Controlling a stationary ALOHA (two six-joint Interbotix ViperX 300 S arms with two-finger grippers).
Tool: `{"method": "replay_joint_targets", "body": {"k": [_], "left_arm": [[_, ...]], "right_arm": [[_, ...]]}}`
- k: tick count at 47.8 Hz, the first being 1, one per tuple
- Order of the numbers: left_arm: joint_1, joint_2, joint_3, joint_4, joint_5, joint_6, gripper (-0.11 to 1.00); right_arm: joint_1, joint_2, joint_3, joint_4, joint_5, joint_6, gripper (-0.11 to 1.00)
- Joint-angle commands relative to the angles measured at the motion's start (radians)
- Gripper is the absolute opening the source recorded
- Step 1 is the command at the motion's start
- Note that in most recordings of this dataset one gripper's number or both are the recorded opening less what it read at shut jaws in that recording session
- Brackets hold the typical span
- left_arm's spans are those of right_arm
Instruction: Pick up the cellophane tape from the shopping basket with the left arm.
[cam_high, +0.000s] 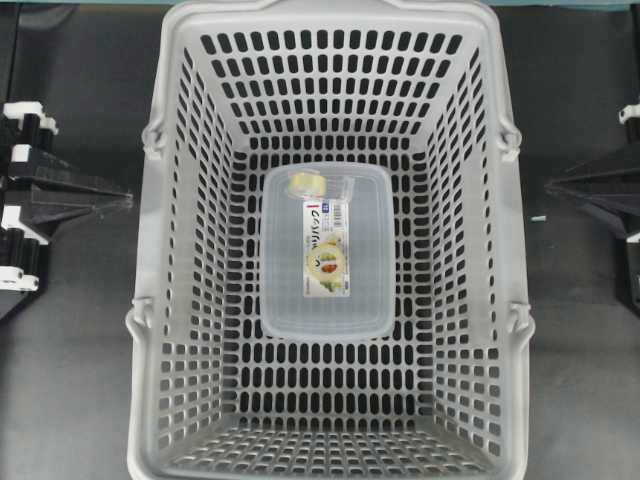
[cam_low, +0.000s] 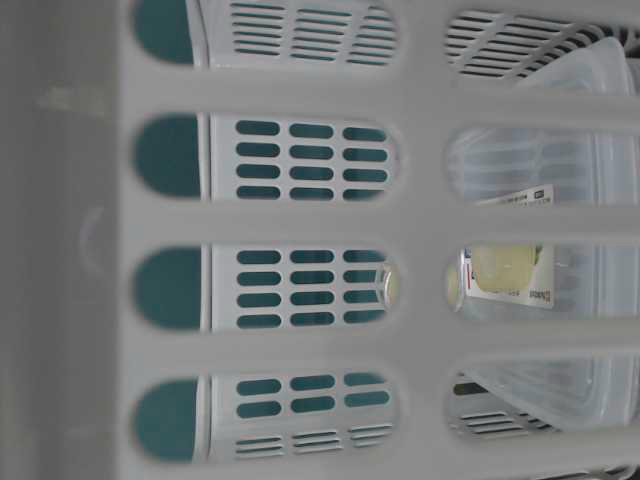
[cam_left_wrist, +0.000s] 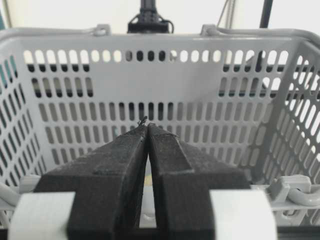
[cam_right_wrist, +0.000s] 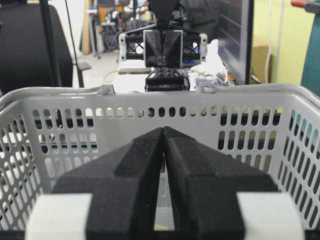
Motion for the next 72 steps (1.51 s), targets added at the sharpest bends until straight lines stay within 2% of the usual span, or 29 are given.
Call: {"method": "replay_joint_targets", "body": {"k": [1,5,20,29,43,47,51,56,60,63,68,72], "left_arm": [[-0.002,0.008,-0.051,0.043,0.043,-0.009,0.06],[0.0,0.012,-0.106,0.044,0.132,-0.011,0.0],[0.005,0.055,-0.273,0.044,0.446,-0.012,0.0],[0.009,0.163,-0.405,0.044,0.603,-0.011,0.0],[0.008,0.382,-0.612,0.044,0.798,-0.006,0.0],[0.005,0.445,-0.66,0.044,0.833,-0.009,0.0],[-0.003,0.494,-0.693,0.043,0.845,-0.005,0.0],[0.0,0.548,-0.741,0.043,0.857,-0.005,0.01],[0.005,0.591,-0.773,0.043,0.887,-0.012,0.01],[0.005,0.629,-0.804,0.043,0.939,-0.025,0.01],[0.006,0.687,-0.856,0.043,1.019,-0.04,0.04],[0.008,0.735,-0.893,0.044,1.062,-0.046,0.24]], "right_arm": [[0.0,0.014,-0.005,0.003,-0.005,0.008,0.01],[0.002,0.012,-0.006,0.009,0.038,0.018,0.0],[0.021,-0.002,-0.094,0.009,0.304,0.04,0.0],[0.055,-0.009,-0.112,0.009,0.371,0.041,0.0],[0.057,-0.017,-0.112,0.008,0.414,0.04,0.01],[0.055,-0.023,-0.112,0.008,0.417,0.04,0.12],[0.049,-0.026,-0.112,0.008,0.422,0.041,0.32],[0.046,-0.032,-0.115,0.008,0.426,0.051,0.64],[0.049,-0.037,-0.117,0.008,0.423,0.052,0.8],[0.049,-0.044,-0.118,0.008,0.42,0.052,0.84],[0.051,-0.052,-0.117,0.008,0.423,0.052,0.82],[0.051,-0.058,-0.118,0.008,0.423,0.052,0.82]]}}
